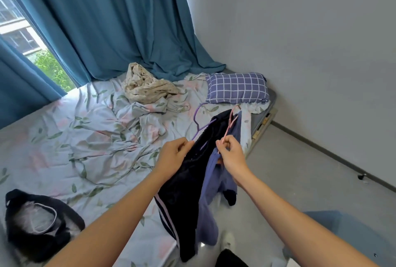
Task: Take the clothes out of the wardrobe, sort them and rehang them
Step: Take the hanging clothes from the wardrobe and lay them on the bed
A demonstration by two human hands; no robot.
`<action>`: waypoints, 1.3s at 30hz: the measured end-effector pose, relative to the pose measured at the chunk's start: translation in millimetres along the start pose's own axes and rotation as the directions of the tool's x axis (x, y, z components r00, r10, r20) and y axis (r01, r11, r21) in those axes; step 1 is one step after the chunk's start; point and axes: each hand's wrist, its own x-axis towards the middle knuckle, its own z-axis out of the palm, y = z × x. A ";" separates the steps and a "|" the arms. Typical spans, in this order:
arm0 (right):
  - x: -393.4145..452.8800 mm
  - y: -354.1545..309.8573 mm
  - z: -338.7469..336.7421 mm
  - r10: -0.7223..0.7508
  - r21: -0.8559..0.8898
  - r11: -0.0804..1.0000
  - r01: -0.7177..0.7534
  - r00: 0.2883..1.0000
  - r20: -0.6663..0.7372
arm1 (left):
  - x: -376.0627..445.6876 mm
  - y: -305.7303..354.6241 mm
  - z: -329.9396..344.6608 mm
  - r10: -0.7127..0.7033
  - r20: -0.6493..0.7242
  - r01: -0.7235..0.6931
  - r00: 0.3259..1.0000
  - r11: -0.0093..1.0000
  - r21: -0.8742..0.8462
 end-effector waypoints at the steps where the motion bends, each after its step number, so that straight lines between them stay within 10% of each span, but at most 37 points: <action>1: 14.7 -4.0 6.3 -0.007 -0.003 1.000 0.007 1.000 0.011 | 13.7 -5.6 -1.7 -0.009 -0.020 0.009 1.000 1.000 0.014; 17: 292.2 52.5 137.8 0.128 -0.002 0.991 -0.137 0.917 0.378 | 190.1 -156.4 -24.3 -0.339 -0.165 0.367 0.926 0.910 0.191; 39: 412.6 232.5 348.5 0.319 -0.138 0.947 -0.289 0.820 0.475 | 215.6 -418.5 -38.7 -0.642 -0.245 0.683 0.726 0.713 0.157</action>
